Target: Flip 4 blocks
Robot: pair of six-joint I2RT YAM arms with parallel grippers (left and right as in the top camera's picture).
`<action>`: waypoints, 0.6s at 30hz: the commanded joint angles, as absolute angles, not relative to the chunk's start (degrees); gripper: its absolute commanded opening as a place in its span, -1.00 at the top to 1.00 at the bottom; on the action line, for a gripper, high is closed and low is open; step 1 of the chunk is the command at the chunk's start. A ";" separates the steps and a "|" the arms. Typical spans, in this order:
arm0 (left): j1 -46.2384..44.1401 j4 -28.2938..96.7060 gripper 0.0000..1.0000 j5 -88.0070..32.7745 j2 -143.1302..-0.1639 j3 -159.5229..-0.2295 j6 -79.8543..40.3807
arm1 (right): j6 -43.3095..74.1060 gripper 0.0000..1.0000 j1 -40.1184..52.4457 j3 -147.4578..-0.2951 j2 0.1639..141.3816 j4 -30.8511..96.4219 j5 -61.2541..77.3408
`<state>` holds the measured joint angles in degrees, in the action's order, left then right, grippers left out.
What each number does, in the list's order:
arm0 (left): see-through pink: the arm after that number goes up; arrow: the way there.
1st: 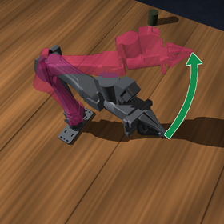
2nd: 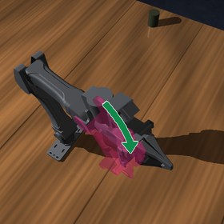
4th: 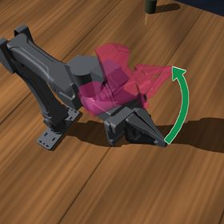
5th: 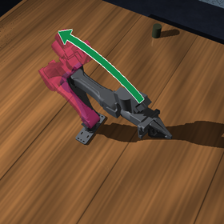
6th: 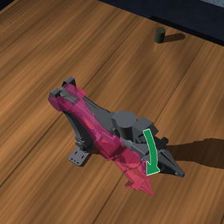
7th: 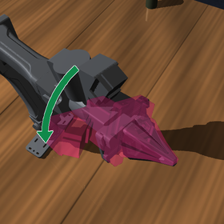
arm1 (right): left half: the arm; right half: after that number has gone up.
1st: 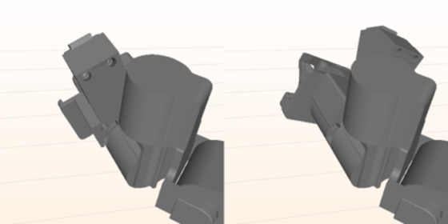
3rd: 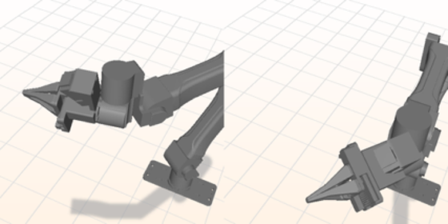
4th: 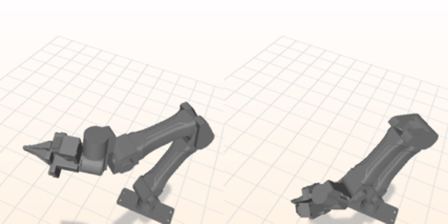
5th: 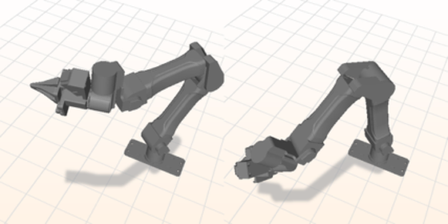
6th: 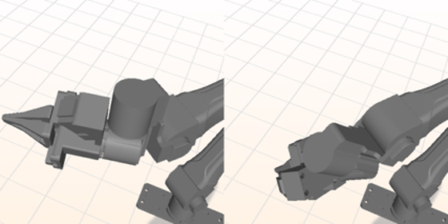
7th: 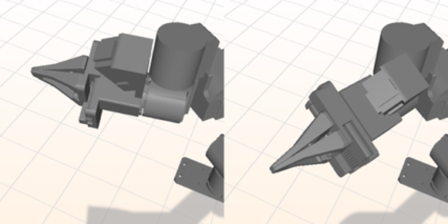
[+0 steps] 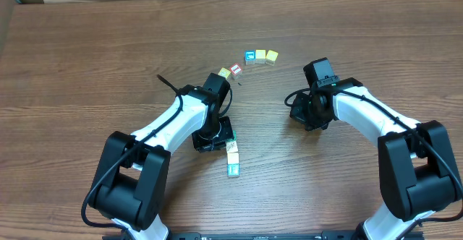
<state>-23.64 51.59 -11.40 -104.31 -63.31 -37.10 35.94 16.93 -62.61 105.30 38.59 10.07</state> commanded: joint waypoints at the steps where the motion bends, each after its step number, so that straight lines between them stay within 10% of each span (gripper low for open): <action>1: -23.77 51.31 0.92 -12.10 -104.99 -63.75 -35.94 | 35.29 0.86 17.15 -62.15 105.56 38.39 9.47; 18: -23.75 51.16 0.92 -13.61 -104.99 -63.75 -35.75 | 35.29 0.85 17.15 -62.15 105.56 38.39 9.47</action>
<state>-23.64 51.20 -12.49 -104.31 -63.33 -37.10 35.94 16.93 -62.61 105.30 38.59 10.07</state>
